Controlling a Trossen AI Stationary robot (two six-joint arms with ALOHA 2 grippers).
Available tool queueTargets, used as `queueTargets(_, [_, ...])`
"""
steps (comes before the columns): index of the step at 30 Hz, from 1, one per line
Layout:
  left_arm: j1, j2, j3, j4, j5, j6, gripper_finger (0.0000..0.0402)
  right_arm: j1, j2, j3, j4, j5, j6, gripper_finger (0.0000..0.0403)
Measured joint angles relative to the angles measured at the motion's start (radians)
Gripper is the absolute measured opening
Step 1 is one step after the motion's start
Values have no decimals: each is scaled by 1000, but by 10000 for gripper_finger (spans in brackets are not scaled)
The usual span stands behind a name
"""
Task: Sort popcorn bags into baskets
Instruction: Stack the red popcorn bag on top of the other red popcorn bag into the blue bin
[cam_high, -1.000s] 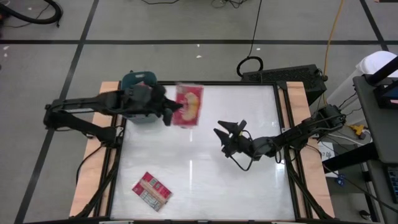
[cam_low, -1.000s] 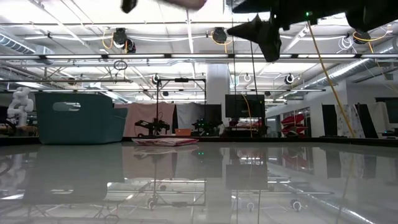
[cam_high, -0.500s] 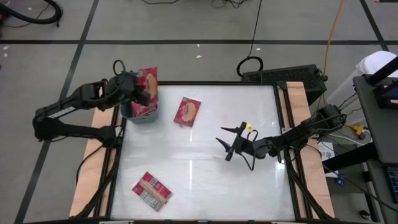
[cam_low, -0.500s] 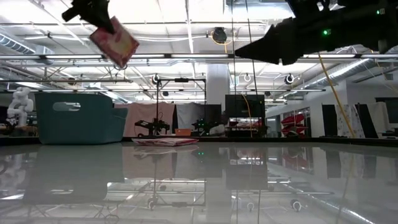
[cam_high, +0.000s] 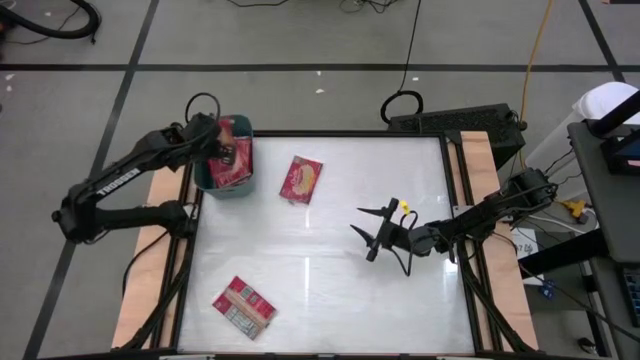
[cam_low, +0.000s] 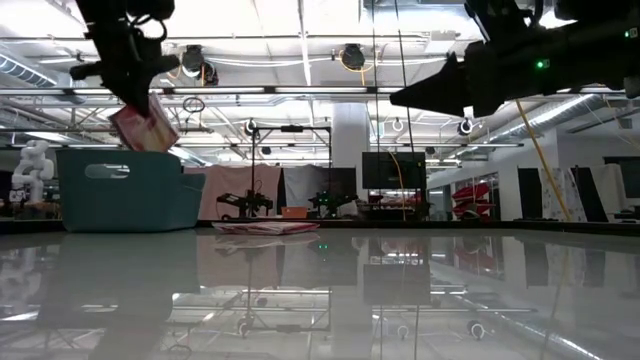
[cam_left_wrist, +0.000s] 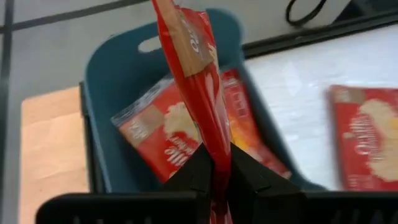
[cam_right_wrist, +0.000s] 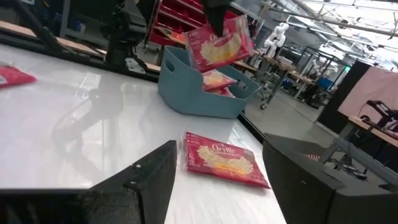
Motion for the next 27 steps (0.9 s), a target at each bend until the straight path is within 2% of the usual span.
queueTargets(6, [43,0,-51,0,2,25,31,0,0,0,-1,0,-21,231])
queueTargets(13, [47,0,-57,0,-18,54,39,0,0,0,-5,0,-22,231])
queueTargets(17, [47,0,-57,-10,-72,58,76,0,0,0,-5,0,-22,231])
queueTargets(24, [47,0,-57,-9,-100,58,167,0,0,0,-5,0,-21,231])
queueTargets(27, [47,0,-57,-9,-125,58,188,0,0,0,-5,0,-22,231])
